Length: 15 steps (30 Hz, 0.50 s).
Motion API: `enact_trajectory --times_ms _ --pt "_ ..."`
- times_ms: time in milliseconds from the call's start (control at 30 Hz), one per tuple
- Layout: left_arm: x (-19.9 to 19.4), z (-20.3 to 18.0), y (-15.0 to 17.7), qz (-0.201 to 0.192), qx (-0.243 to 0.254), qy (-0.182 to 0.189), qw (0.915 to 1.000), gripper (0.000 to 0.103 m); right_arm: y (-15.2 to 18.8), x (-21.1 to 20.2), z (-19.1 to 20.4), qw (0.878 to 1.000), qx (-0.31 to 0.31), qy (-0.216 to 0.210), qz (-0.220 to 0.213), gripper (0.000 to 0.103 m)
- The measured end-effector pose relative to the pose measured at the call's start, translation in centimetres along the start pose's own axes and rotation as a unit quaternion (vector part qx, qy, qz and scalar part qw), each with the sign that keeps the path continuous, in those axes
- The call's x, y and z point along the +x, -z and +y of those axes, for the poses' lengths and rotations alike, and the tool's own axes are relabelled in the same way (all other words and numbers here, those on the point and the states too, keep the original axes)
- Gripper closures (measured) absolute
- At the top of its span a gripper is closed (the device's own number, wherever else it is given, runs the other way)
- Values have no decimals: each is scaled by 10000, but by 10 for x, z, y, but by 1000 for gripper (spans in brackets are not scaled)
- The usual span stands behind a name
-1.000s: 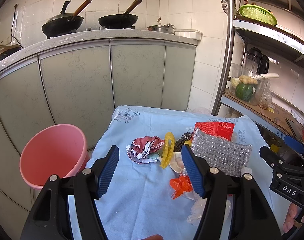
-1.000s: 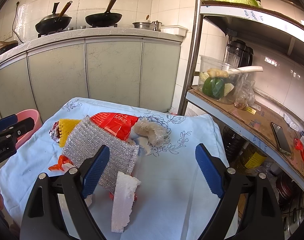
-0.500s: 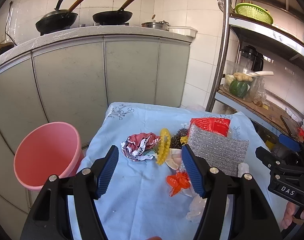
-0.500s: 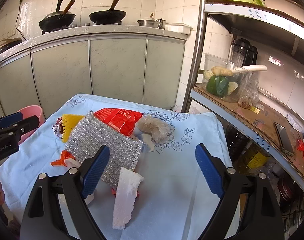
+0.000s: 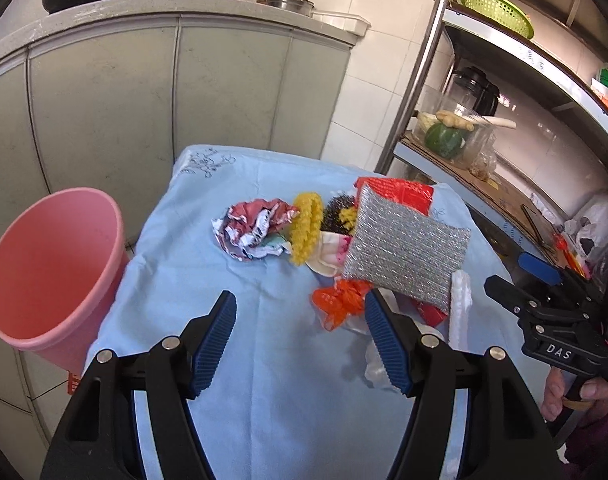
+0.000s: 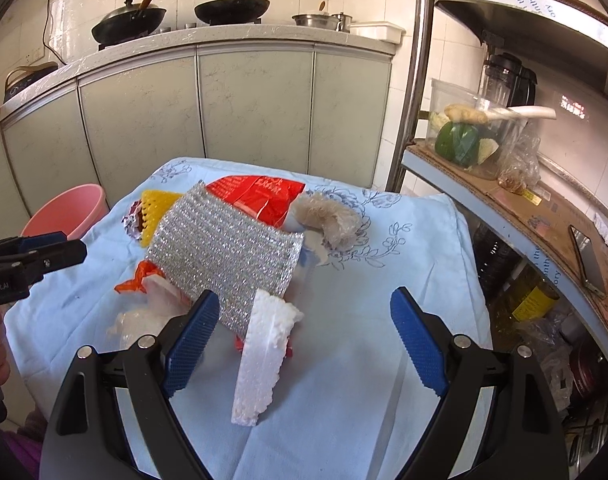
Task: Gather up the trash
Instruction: 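Grasp the clear plastic bag with the left tool while the right tool grasps the white foam piece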
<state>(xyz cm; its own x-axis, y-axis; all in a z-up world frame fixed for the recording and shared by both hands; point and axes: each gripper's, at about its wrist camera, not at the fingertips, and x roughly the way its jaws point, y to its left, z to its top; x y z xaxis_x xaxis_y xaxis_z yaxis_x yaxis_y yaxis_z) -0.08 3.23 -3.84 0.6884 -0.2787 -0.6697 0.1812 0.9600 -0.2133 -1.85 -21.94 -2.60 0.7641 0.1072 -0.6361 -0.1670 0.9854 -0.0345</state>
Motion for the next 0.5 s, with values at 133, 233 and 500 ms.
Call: enact_trajectory --times_ms 133,233,500 --pt "6 -9 9 296 139 483 9983 37 6 2 1 9999 -27 -94 140 15" --pt "14 -19 12 558 263 844 9945 37 11 7 1 9994 1 -198 298 19" --pt "33 -50 17 999 630 1071 9872 37 21 21 0 9952 280 -560 748 31"
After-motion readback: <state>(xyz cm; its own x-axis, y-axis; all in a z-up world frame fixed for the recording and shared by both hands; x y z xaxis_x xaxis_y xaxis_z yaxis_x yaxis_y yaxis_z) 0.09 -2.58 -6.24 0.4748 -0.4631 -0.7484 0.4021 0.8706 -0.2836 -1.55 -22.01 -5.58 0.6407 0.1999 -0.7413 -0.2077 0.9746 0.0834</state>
